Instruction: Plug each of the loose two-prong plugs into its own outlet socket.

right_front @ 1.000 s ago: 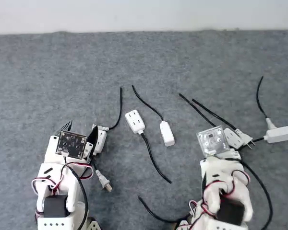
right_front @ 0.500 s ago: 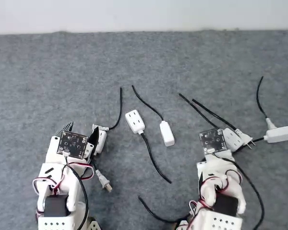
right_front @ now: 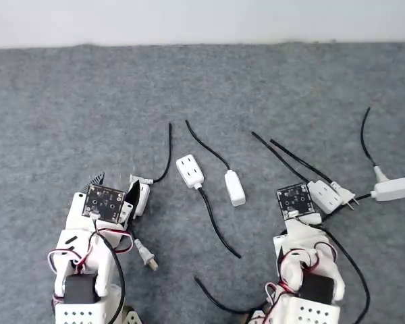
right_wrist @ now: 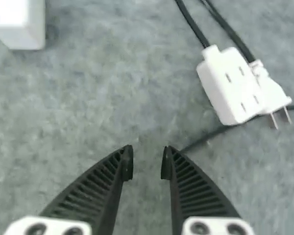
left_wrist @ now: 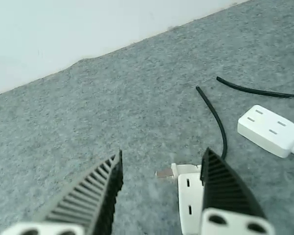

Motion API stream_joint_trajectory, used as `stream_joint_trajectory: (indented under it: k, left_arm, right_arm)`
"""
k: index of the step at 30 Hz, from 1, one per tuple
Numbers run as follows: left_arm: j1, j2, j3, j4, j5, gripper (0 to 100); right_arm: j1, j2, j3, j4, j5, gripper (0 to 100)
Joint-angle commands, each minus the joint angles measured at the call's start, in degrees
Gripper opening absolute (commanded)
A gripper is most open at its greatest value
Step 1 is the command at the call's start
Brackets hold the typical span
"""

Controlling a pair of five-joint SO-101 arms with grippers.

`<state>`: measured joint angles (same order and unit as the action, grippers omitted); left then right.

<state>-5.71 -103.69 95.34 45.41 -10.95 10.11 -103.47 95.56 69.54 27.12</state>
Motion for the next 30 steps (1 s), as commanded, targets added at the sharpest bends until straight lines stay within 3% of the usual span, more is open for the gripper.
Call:
stream_joint_trajectory:
  k: [1,7,30]
  left_arm:
    - [0.3,-0.7,-0.2,-2.6,0.3,25]
    - [0.1,-0.7,-0.2,-3.0,0.3,25]
    - [-0.1,-0.7,1.1,-5.3,-0.5,24]
  right_arm:
    - [-4.9,-0.3,0.9,0.4,-0.4,11.3]
    - [-9.7,-0.3,0.9,5.8,-0.4,11.3]
    - [-9.4,-0.3,0.9,5.8,-0.4,11.3]
